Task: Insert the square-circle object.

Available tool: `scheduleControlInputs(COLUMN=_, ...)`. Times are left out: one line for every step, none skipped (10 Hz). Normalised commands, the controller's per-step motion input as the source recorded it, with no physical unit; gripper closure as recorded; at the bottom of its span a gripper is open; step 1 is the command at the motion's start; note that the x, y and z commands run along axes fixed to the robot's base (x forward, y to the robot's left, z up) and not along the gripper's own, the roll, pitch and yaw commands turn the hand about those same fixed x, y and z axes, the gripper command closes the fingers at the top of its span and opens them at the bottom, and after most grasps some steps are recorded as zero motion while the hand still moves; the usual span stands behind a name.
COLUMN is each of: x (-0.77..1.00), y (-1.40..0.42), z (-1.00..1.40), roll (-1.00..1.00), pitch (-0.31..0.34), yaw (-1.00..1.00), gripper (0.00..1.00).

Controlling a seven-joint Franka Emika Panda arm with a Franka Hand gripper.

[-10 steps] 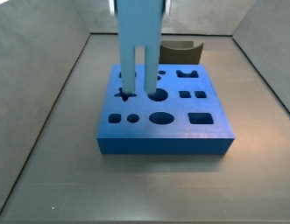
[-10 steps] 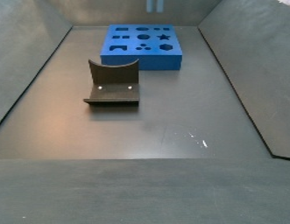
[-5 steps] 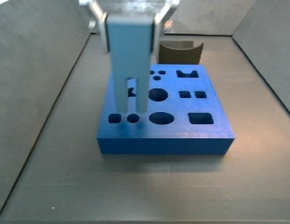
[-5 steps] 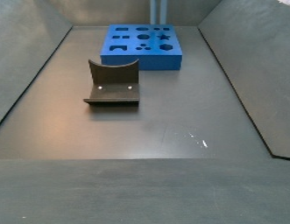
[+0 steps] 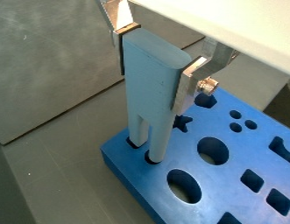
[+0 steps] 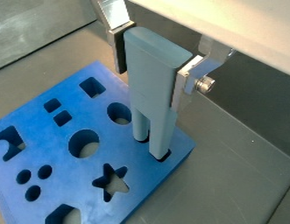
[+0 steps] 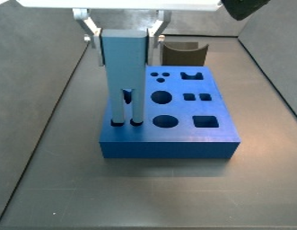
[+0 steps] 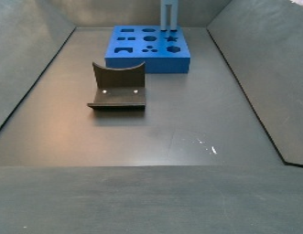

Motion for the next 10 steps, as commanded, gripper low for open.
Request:
scheduleControlInputs(x=-0.15, y=-0.01, z=-0.13, roll=-0.05, pitch=-0.047, yaw=0.0, gripper=1.0)
scheduleControlInputs(x=-0.09, y=-0.05, z=-0.17, roll=-0.06, pitch=-0.056, yaw=-0.01, gripper=1.0)
scheduleControlInputs(x=0.0, y=-0.11, z=-0.23, roll=-0.09, pitch=-0.063, yaw=-0.09, gripper=1.0)
scheduleControlInputs(x=0.08, y=-0.1, z=-0.24, roll=-0.1, pitch=-0.06, yaw=-0.09, gripper=1.0)
scheduleControlInputs(x=0.09, y=-0.04, z=-0.27, roll=-0.07, pitch=-0.047, yaw=-0.03, gripper=1.0)
scheduleControlInputs(x=0.05, y=0.0, z=-0.3, roll=-0.05, pitch=-0.046, yaw=0.0, gripper=1.0)
scheduleControlInputs(x=0.0, y=0.0, z=-0.34, roll=-0.03, pitch=-0.061, yaw=0.0, gripper=1.0)
scheduleControlInputs(x=0.0, y=0.0, z=-0.36, roll=-0.01, pitch=-0.064, yaw=0.0, gripper=1.0)
scheduleControlInputs(x=0.0, y=0.0, z=-0.32, roll=0.0, pitch=-0.054, yaw=0.0, gripper=1.0)
scheduleControlInputs(x=0.0, y=0.0, z=-0.29, roll=0.0, pitch=-0.044, yaw=0.0, gripper=1.0)
